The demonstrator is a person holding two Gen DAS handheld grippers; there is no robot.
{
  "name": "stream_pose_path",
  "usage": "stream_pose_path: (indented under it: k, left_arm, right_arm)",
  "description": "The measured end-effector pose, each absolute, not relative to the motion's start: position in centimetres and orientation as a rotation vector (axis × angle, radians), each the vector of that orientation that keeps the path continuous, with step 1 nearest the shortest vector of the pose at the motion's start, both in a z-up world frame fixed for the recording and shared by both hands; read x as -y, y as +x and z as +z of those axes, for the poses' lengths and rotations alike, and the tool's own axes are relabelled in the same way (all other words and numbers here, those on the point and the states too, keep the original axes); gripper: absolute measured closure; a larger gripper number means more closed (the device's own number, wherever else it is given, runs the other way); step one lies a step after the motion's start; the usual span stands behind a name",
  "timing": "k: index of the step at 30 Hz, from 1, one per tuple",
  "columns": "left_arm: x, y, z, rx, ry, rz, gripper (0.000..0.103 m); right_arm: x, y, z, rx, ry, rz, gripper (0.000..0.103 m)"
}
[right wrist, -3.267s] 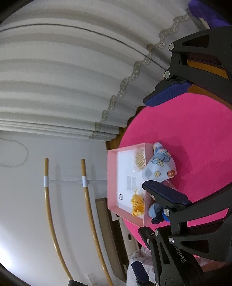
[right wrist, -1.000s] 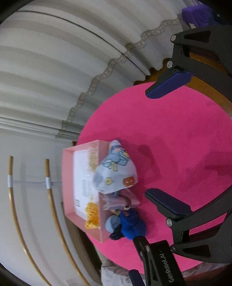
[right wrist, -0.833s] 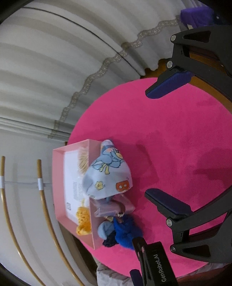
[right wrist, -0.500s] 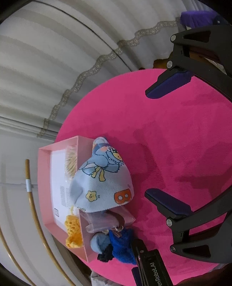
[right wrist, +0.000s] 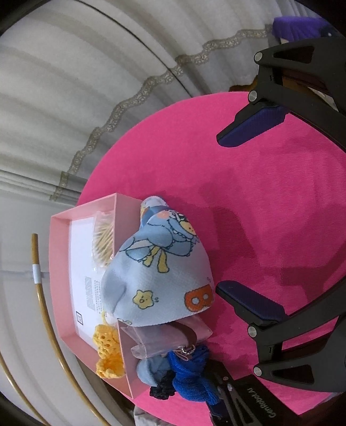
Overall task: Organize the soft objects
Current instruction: 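Grasp the blue knitted hat with the left tool while the right tool grasps the cartoon-print cloth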
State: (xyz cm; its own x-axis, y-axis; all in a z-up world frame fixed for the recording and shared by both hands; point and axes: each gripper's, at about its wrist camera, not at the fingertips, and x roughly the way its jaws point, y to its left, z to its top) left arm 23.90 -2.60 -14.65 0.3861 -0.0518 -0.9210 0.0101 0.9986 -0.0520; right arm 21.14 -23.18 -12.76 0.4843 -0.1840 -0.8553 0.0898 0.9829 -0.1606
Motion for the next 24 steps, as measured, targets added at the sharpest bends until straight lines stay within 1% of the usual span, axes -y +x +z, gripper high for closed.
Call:
stream_pose_path:
  k: [7,12,24]
  left_arm:
    - [2.0,22.1,-13.3,-1.161,-0.035,-0.028,0.07]
    - [1.0,21.3,-13.0,-1.168,-0.039,-0.013,0.07]
    - [-0.5,22.5,-13.6,-1.191,-0.079,-0.034,0.07]
  right_arm:
    - [22.8,21.3,-12.1,-1.039,-0.104,-0.161,0.003]
    - [22.1,22.1,-12.4,-1.07,-0.097,-0.128,0.003]
    - [19.9,22.9,-12.4,-1.099,-0.091,-0.025,0.003]
